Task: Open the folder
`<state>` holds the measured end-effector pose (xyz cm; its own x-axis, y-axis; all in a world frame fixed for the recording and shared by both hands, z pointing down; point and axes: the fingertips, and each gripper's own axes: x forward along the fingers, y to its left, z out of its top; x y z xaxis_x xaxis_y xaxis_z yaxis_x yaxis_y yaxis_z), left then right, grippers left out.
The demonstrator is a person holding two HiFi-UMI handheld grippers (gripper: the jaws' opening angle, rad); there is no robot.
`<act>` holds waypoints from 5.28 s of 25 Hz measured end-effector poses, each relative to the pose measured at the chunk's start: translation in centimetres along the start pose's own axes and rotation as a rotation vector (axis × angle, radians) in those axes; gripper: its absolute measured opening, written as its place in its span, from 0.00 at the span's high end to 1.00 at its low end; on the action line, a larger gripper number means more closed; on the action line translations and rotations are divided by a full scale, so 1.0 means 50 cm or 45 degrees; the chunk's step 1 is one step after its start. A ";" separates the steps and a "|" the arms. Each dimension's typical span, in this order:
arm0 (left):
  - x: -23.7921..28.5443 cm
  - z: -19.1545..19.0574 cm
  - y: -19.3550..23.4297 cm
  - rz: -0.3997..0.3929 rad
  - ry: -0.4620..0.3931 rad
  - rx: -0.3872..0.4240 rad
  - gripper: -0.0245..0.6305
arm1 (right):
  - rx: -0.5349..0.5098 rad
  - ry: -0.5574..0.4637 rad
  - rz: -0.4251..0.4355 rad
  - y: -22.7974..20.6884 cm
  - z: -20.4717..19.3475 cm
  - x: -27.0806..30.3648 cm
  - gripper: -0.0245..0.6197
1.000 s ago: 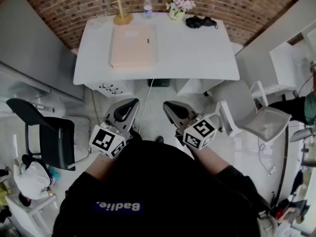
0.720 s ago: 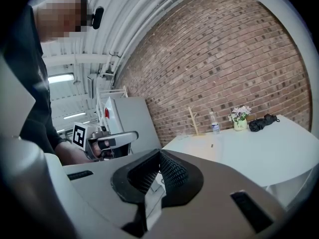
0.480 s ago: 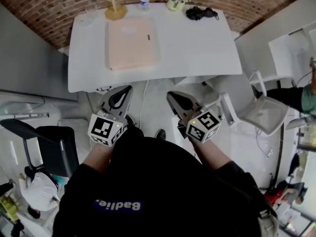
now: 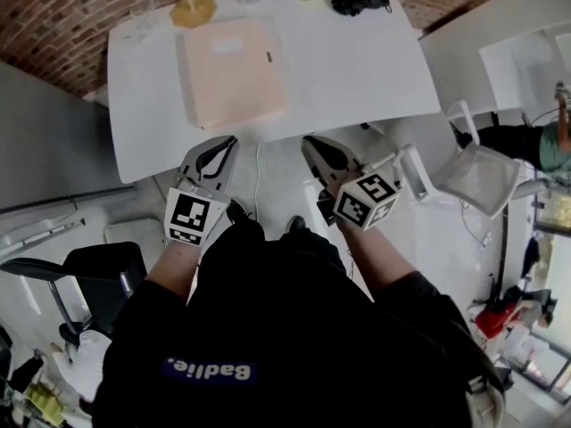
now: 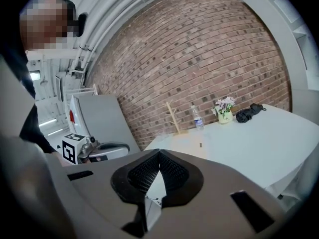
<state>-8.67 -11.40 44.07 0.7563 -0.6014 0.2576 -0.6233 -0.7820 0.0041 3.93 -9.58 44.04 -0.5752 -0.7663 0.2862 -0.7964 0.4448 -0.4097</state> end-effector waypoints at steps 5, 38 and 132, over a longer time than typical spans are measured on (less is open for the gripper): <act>0.043 -0.034 0.027 -0.010 0.049 0.038 0.96 | 0.054 -0.004 -0.070 -0.059 -0.016 0.035 0.92; 0.240 -0.316 0.099 0.152 0.717 0.723 0.75 | 0.234 0.064 -0.062 -0.301 -0.152 0.208 0.92; -0.164 -0.346 0.381 1.047 -0.316 -1.224 0.96 | -0.203 0.490 -0.250 -0.347 -0.197 0.315 0.92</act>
<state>-30.18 -18.52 58.76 0.0358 -0.9430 0.3309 -0.7352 0.1994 0.6478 6.82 -24.81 64.20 -0.4138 -0.6289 0.6582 -0.8988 0.3971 -0.1856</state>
